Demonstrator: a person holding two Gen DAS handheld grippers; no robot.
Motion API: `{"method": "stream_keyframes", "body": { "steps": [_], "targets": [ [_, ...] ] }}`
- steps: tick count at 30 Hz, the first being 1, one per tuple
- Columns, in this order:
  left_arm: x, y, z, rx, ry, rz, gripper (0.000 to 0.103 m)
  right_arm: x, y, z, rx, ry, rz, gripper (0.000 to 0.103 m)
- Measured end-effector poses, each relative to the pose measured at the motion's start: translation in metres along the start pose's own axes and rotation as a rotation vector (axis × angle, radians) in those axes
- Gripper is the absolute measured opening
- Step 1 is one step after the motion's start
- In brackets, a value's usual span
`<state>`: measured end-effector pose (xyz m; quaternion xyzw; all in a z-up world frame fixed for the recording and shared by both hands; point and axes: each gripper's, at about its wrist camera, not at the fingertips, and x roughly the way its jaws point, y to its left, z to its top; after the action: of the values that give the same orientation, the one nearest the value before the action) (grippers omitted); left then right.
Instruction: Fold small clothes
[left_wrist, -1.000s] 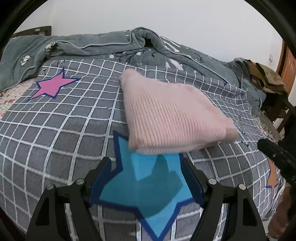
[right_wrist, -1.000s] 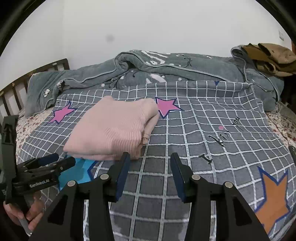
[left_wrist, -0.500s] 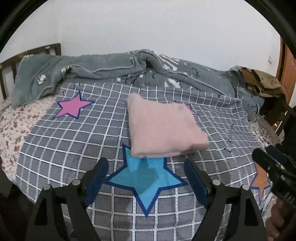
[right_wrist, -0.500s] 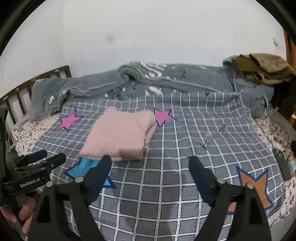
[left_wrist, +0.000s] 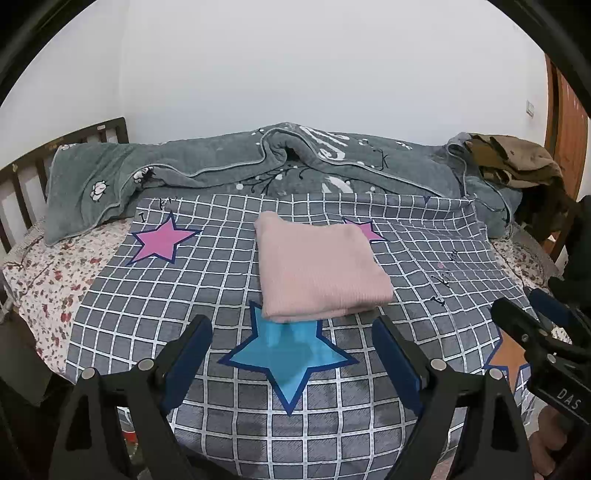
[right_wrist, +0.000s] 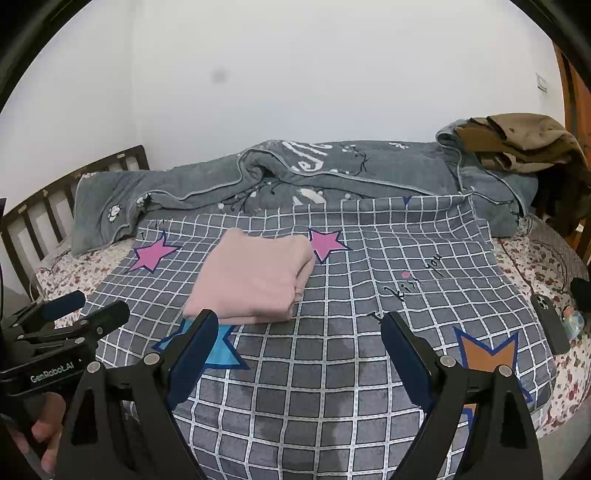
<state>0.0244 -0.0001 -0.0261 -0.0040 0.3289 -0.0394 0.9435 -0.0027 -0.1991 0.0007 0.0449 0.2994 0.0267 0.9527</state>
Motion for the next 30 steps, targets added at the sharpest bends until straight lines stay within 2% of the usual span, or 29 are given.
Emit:
{"method": "stream_keyframes", "body": {
  "steps": [30],
  "targets": [
    [-0.0012, -0.0031, 0.0012, 0.009, -0.008, 0.013, 0.088, -0.0098, 0.0026, 0.0008, 0.005, -0.003, 0.019, 0.089]
  ]
}}
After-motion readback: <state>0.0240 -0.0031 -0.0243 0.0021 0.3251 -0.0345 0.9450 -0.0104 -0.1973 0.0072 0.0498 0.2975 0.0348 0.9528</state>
